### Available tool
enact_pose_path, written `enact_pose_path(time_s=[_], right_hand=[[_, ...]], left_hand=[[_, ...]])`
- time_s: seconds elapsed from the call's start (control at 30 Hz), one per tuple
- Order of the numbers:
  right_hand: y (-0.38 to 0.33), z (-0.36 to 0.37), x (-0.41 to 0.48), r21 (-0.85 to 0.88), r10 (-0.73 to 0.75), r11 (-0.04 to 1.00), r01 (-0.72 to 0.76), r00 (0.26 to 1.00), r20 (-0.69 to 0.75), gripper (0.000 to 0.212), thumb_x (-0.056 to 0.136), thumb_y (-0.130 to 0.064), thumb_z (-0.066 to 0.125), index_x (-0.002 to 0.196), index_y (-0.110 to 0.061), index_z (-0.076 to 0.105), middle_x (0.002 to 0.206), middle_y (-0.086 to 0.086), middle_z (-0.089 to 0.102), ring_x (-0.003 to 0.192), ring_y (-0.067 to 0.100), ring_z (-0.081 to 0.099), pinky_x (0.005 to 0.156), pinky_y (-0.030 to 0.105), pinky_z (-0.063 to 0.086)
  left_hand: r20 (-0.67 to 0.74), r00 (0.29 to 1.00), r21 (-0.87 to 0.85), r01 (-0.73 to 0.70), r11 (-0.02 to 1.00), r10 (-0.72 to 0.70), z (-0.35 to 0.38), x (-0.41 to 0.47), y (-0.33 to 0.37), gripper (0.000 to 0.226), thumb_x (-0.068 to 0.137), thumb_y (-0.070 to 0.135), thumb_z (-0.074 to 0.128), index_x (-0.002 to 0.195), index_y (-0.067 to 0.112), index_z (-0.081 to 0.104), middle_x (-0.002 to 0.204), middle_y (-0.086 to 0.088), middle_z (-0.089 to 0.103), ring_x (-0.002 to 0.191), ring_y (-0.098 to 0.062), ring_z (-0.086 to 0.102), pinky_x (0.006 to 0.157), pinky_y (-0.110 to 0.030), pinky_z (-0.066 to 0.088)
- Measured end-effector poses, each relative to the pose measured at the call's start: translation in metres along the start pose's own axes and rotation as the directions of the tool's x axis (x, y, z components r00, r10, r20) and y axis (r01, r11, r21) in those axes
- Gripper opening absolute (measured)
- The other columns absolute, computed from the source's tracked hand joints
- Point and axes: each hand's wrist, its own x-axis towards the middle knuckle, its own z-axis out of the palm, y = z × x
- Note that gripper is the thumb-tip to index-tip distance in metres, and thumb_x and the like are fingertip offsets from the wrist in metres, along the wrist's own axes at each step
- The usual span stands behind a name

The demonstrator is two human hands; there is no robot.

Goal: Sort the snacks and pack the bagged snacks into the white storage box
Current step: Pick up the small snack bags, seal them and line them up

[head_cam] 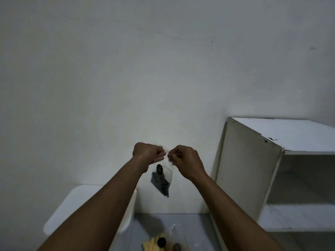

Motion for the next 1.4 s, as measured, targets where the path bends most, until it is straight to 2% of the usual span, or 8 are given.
enact_pose_path(time_s=[0.23, 0.43, 0.7, 0.9, 1.0, 1.13, 1.23, 1.4], right_hand=[[-0.014, -0.013, -0.001, 0.453, 0.201, 0.856, -0.25, 0.967, 0.155, 0.036, 0.09, -0.031, 0.07, 0.089, 0.005, 0.068, 0.083, 0.018, 0.076, 0.08, 0.032, 0.075, 0.081, 0.044, 0.062], [-0.017, -0.019, -0.002, 0.42, 0.232, 0.858, -0.295, 0.953, 0.197, 0.017, 0.089, 0.0, 0.059, 0.087, 0.015, 0.066, 0.078, 0.022, 0.07, 0.071, 0.028, 0.07, 0.08, 0.044, 0.062], [-0.021, -0.016, -0.006, 0.423, 0.209, 0.858, -0.29, 0.951, 0.228, 0.015, 0.093, -0.003, 0.059, 0.086, 0.008, 0.066, 0.082, 0.022, 0.069, 0.075, 0.029, 0.071, 0.078, 0.04, 0.062], [-0.014, -0.004, -0.01, 0.276, 0.149, 0.936, -0.217, 0.958, 0.245, 0.045, 0.073, -0.05, 0.078, 0.099, -0.015, 0.067, 0.086, 0.004, 0.078, 0.085, 0.019, 0.075, 0.08, 0.038, 0.06], [-0.003, 0.005, -0.008, 0.214, 0.121, 0.965, -0.149, 0.983, 0.14, 0.015, 0.079, -0.022, 0.07, 0.094, -0.022, 0.068, 0.082, 0.0, 0.077, 0.077, 0.017, 0.074, 0.081, 0.046, 0.06], [0.009, 0.009, -0.011, 0.278, 0.184, 0.938, -0.205, 0.978, 0.103, 0.009, 0.088, -0.006, 0.064, 0.091, -0.012, 0.07, 0.086, 0.006, 0.076, 0.078, 0.019, 0.075, 0.079, 0.042, 0.062], [0.025, 0.01, -0.013, 0.35, 0.222, 0.902, -0.253, 0.967, 0.127, 0.012, 0.093, -0.003, 0.058, 0.096, -0.005, 0.069, 0.089, 0.014, 0.076, 0.076, 0.02, 0.072, 0.073, 0.035, 0.059], [0.063, 0.016, -0.013, 0.419, 0.273, 0.854, -0.309, 0.951, 0.145, 0.012, 0.093, -0.001, 0.061, 0.096, -0.008, 0.07, 0.091, 0.013, 0.076, 0.078, 0.019, 0.071, 0.074, 0.034, 0.059]], left_hand=[[0.121, 0.988, 0.088, -0.104, 0.991, 0.093, 0.003, -0.003, -0.005, 0.01, 0.085, -0.006, 0.064, 0.091, -0.007, 0.072, 0.088, -0.021, 0.075, 0.075, -0.026, 0.074, 0.075, -0.035, 0.063], [0.176, 0.979, 0.159, -0.133, 0.978, 0.104, -0.001, -0.009, -0.009, 0.012, 0.085, -0.002, 0.067, 0.095, -0.003, 0.073, 0.086, -0.014, 0.075, 0.074, -0.021, 0.074, 0.072, -0.031, 0.062], [0.169, 0.984, 0.101, -0.071, 0.992, 0.054, -0.01, -0.012, -0.009, 0.011, 0.086, -0.002, 0.066, 0.095, -0.005, 0.072, 0.089, -0.015, 0.074, 0.076, -0.023, 0.074, 0.073, -0.035, 0.063], [0.105, 0.989, 0.021, -0.109, 0.994, 0.106, -0.011, -0.01, -0.007, 0.01, 0.083, -0.006, 0.064, 0.087, -0.011, 0.07, 0.075, -0.019, 0.073, 0.062, -0.023, 0.074, 0.057, -0.026, 0.058], [0.075, 0.993, -0.003, -0.096, 0.995, 0.096, -0.011, -0.007, -0.013, 0.008, 0.085, 0.0, 0.066, 0.09, -0.003, 0.072, 0.087, -0.018, 0.074, 0.079, -0.026, 0.075, 0.069, -0.036, 0.063], [0.001, 0.98, 0.374, -0.186, 0.909, 0.2, -0.024, 0.011, -0.046, 0.036, 0.082, 0.006, 0.065, 0.117, 0.017, 0.065, 0.104, -0.007, 0.069, 0.09, -0.021, 0.067, 0.083, -0.036, 0.058], [0.141, 0.99, 0.414, -0.065, 0.908, 0.006, -0.03, 0.019, -0.078, 0.048, 0.089, 0.015, 0.066, 0.133, 0.023, 0.05, 0.124, -0.01, 0.061, 0.107, -0.027, 0.06, 0.083, -0.034, 0.047], [0.207, 0.97, 0.302, 0.063, 0.951, -0.13, -0.019, 0.028, -0.13, 0.009, 0.094, 0.021, 0.061, 0.099, 0.023, 0.069, 0.114, -0.011, 0.069, 0.095, -0.023, 0.065, 0.074, -0.04, 0.054]])
